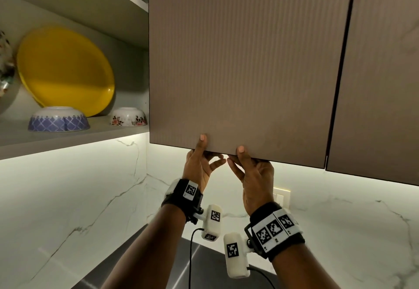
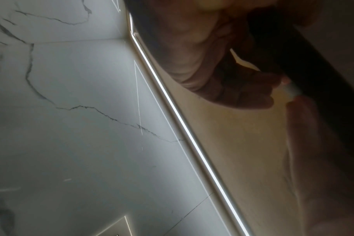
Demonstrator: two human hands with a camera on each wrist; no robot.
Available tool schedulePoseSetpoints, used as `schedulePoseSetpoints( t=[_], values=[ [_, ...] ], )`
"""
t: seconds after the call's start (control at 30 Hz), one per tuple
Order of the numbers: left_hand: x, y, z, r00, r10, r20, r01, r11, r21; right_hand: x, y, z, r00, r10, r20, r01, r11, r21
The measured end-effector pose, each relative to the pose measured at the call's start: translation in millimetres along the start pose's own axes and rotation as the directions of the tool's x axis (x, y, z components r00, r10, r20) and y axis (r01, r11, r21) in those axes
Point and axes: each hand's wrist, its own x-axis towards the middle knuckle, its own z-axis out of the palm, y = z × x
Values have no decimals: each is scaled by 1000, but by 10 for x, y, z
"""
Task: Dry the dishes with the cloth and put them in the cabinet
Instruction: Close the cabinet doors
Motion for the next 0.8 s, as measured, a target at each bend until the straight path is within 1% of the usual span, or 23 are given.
schedulePoseSetpoints(
  t=[0.23,0.37,0.43,0.5,0.57,0.63,0.7,0.8],
  values=[
    [169,-128,-34,999,6,32,-6,1000,-13,66,51,-25,999,-37,-30,36,999,-28],
    [141,-104,-72,998,6,59,-8,999,32,67,68,-39,999,-45,-21,45,999,-26],
    [99,-49,-76,999,-9,39,5,995,97,66,65,-40,999,-35,-12,35,999,-1],
    [25,23,-77,999,-31,-15,34,971,237,52,56,-37,1000,-23,-3,24,1000,21],
    [-151,79,-112,996,-58,-64,79,918,388,35,32,-27,1000,0,6,0,999,32],
    [-442,102,-201,990,-110,-89,140,843,519,13,21,-38,999,23,25,-23,999,34],
    [-852,116,-329,983,-158,-90,180,782,597,-35,28,-59,998,50,42,-51,998,30],
    [-1582,213,-504,983,-151,-109,185,731,657,-242,86,-17,993,104,53,-106,994,29]
  ],
)
